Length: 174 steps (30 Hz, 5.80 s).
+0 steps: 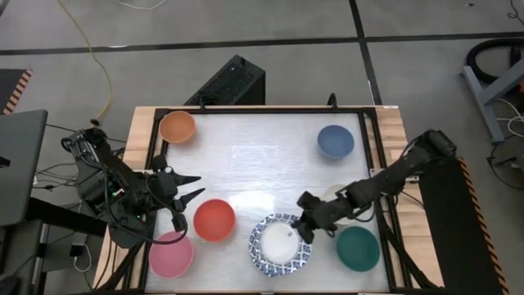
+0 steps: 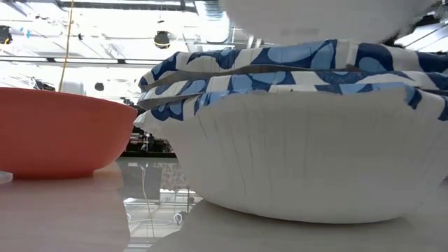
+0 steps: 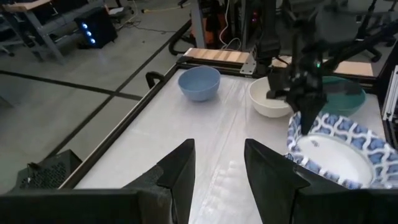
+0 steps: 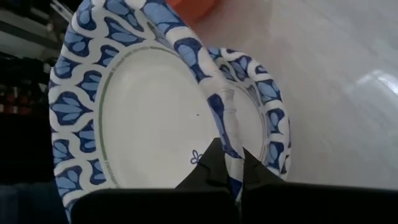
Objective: Nest bowls inside each other by size order
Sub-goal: Stack the white patterned bowl on top of the white patterned bowl, then stack the brown bowl on top of the white patterned bowl
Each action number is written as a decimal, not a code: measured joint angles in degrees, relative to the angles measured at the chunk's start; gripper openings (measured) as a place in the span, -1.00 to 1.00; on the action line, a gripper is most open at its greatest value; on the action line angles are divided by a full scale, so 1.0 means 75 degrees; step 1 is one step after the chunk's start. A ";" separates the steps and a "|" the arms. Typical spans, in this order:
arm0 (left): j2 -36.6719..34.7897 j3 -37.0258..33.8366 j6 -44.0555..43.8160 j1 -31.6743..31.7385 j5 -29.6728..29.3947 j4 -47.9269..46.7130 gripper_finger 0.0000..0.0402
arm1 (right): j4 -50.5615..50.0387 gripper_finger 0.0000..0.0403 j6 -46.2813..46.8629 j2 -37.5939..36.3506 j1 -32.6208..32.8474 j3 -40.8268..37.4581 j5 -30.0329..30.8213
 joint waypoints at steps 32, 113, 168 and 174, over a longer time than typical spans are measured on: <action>0.0006 0.0000 -0.0143 0.0000 0.0073 -0.0197 -0.35 | 0.0156 -0.35 0.0143 0.0722 -0.0569 0.0006 -0.1081; 0.0006 0.0000 -0.0344 0.0003 0.0197 -0.0191 -0.35 | -0.4380 -0.03 -0.0220 0.0746 -0.0235 0.2014 -0.0494; 0.0006 -0.0003 -0.0325 0.0033 0.0185 -0.0256 -0.35 | -0.4242 -0.03 0.0179 0.1255 -0.0141 0.2031 -0.0044; 0.0006 -0.0003 -0.0507 0.0073 0.0231 -0.0251 -0.35 | -0.3976 -0.03 0.0110 0.1183 -0.0107 0.2035 0.0359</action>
